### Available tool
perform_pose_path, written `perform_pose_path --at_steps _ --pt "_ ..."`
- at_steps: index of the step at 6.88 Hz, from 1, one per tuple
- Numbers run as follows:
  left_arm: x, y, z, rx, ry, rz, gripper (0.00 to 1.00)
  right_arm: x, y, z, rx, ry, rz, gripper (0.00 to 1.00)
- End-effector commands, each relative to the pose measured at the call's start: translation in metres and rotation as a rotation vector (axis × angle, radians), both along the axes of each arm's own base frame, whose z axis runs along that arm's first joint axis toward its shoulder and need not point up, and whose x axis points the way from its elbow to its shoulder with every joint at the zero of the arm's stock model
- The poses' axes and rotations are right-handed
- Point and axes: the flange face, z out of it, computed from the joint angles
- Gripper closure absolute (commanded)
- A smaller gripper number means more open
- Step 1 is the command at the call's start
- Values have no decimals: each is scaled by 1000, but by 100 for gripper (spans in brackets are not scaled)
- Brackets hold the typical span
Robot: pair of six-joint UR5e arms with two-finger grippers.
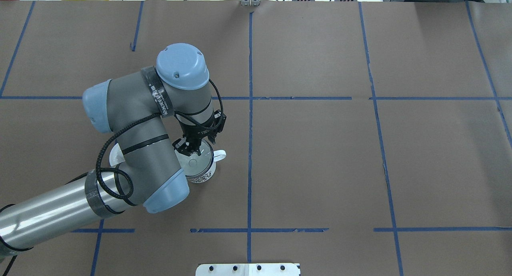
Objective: Remove funnel from cup
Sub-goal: 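Close the left gripper on the glass funnel's rim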
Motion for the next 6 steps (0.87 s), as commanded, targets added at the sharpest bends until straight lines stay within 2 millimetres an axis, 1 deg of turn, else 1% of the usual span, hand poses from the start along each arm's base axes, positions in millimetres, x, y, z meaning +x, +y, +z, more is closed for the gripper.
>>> perform_pose_path --at_steps 1,3,4,5,6 --pt "-1 1 -4 2 5 1 100 0 0 0 0 0 0 0" --pt "-4 3 -13 -2 4 -4 100 0 0 0 0 0 0 0" --pt "-6 4 -34 -14 -17 -5 100 0 0 0 0 0 0 0" --pt "-19 9 -57 -15 -25 -10 100 0 0 0 0 0 0 0" --pt "-41 11 -76 -4 -16 -29 100 0 0 0 0 0 0 0"
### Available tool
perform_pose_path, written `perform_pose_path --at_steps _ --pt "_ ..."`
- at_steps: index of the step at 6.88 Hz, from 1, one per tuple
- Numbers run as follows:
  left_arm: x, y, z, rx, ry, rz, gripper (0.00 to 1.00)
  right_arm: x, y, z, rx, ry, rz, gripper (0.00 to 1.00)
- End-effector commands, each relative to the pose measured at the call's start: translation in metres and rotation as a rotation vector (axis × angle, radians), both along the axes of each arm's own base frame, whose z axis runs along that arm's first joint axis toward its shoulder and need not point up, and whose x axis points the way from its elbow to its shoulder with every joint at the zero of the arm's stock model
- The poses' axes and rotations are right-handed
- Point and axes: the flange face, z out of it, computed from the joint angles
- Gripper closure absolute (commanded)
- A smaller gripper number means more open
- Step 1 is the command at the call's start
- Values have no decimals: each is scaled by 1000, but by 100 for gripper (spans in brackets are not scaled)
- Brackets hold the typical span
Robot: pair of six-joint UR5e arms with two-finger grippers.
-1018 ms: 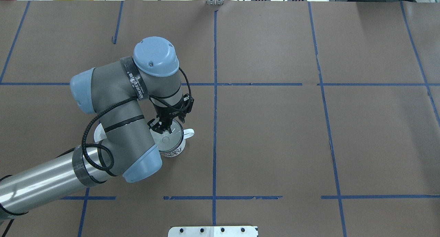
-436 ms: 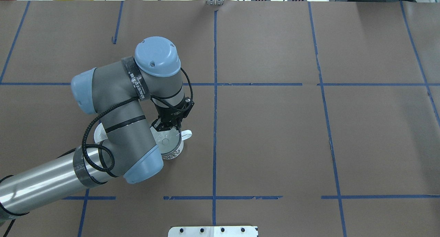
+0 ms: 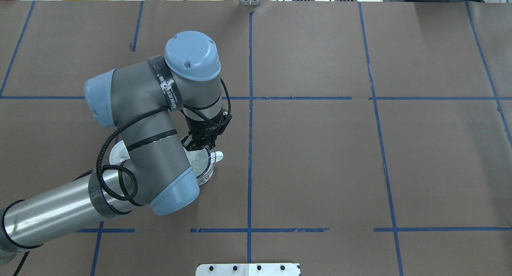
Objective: Remove funnel from cup
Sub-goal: 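Close the left gripper on the glass funnel's rim, then lift the glass funnel out of the mug, farther from the robot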
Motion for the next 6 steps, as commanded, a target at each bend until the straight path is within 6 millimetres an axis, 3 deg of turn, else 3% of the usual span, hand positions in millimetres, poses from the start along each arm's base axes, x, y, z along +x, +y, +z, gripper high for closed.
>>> perform_pose_path --at_steps 1,2,3,5,6 --pt "-47 -14 -54 35 -18 -82 100 0 0 0 0 0 0 0" --pt "-76 -43 -64 68 -37 -164 100 0 0 0 0 0 0 0" --pt "-94 -68 -61 144 -54 -234 100 0 0 0 0 0 0 0" --pt "-137 -152 -38 243 52 -385 100 0 0 0 0 0 0 0" --pt "-146 -181 -17 292 110 -430 100 0 0 0 0 0 0 0"
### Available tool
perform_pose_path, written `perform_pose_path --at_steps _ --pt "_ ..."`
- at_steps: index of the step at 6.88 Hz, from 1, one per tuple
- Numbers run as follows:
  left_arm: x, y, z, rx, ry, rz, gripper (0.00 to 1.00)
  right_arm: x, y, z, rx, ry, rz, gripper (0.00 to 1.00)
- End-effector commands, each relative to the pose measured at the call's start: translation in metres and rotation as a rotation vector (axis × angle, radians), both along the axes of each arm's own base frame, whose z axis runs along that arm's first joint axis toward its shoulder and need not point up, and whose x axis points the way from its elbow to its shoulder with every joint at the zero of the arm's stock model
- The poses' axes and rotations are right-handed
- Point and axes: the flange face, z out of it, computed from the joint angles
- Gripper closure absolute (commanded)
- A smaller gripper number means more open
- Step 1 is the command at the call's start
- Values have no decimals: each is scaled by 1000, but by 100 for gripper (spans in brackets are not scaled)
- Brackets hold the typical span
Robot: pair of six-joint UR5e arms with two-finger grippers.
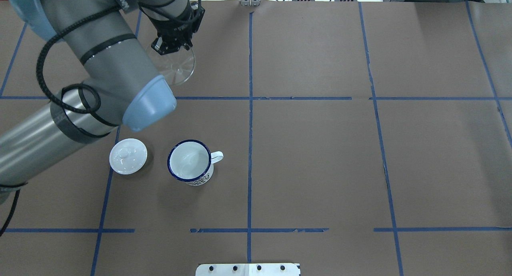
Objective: Remove funnel from cup
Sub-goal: 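Lift the glass funnel out of the mug, farther from the robot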
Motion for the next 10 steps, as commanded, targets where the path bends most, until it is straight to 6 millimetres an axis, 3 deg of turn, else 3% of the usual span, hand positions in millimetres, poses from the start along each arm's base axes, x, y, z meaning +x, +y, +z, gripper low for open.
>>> perform_pose_path --at_steps 1,2,3,4,5,8,10 --pt "-20 -57 60 122 113 -88 100 0 0 0 0 0 0 0" --pt "-19 -71 91 136 145 -114 100 0 0 0 0 0 0 0" --pt "-28 -84 105 166 209 -177 100 0 0 0 0 0 0 0" --pt "-37 -83 128 195 269 -291 100 0 0 0 0 0 0 0" --pt "-33 -81 151 276 348 -358 100 0 0 0 0 0 0 0" --pt "39 -70 203 288 317 -356 100 0 0 0 0 0 0 0" --pt "55 -65 214 311 329 -373 100 0 0 0 0 0 0 0"
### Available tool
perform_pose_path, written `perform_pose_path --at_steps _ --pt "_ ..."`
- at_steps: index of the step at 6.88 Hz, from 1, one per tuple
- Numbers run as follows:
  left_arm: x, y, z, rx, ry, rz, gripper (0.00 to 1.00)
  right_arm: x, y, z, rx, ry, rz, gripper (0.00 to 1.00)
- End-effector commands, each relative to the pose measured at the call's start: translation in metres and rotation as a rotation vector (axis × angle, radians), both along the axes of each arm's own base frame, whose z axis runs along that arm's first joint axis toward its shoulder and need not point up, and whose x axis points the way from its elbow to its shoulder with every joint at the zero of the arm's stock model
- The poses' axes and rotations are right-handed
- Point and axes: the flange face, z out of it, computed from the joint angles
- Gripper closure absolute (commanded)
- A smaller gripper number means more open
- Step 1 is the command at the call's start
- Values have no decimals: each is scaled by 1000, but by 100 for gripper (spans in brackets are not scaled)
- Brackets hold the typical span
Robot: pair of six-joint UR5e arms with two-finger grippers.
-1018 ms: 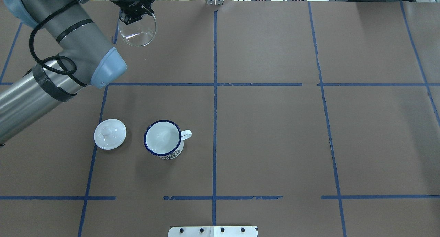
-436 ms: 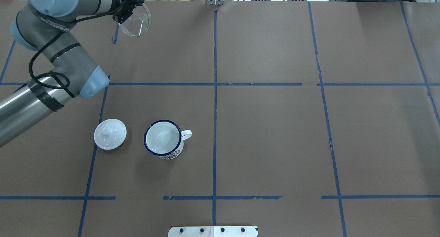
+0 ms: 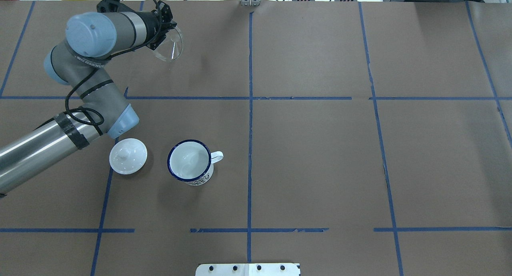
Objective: Remove funnel from cup
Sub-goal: 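Lower the glass funnel onto the table and open the left gripper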
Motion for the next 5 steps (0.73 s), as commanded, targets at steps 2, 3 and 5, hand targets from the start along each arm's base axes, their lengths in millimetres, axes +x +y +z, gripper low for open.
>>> perform_pose_path --at_steps 2,3,5 --pt "28 11 25 32 20 -2 100 0 0 0 0 0 0 0" --pt "31 12 26 32 20 2 100 0 0 0 0 0 0 0" --pt "30 14 25 48 38 4 100 0 0 0 0 0 0 0"
